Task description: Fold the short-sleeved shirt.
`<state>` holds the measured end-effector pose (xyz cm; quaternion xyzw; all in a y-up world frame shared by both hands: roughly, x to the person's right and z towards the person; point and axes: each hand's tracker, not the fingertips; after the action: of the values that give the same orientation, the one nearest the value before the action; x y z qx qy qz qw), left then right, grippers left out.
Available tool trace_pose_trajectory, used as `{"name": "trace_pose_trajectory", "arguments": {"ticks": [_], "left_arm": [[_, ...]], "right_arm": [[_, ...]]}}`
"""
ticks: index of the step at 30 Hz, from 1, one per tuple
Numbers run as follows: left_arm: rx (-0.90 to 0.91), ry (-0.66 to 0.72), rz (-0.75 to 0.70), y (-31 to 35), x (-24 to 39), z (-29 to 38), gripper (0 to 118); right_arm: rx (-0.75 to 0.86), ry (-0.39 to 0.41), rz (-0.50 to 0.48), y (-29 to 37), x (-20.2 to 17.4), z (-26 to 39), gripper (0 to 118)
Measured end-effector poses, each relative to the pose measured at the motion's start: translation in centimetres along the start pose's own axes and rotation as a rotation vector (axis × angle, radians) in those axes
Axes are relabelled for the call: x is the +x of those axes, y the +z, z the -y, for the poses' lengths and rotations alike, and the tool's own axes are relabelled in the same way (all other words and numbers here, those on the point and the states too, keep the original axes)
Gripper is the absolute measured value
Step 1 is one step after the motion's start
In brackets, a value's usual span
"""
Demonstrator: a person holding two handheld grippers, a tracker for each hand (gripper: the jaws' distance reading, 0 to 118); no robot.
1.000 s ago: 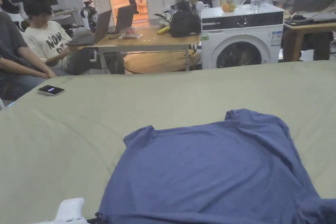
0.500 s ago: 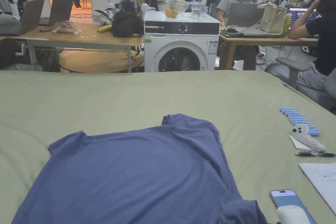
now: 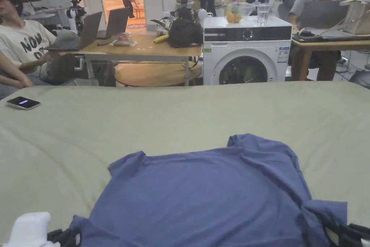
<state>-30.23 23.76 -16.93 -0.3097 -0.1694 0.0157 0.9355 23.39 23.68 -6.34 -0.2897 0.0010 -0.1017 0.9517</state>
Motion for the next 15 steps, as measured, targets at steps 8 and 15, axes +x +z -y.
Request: {"name": "trace_pose_trajectory", "arguments": {"ticks": [8, 15], "left_arm": [[-0.026, 0.018, -0.037, -11.8, -1.7, -8.8, 1], [-0.033, 0.109, -0.049, -16.3, -2.2, -9.3, 2]], "right_arm": [[-0.072, 0.066, 0.135, -14.5, 0.8, -9.5, 6], [-0.095, -0.001, 0.156, -19.5, 1.8, -9.9, 7]]}}
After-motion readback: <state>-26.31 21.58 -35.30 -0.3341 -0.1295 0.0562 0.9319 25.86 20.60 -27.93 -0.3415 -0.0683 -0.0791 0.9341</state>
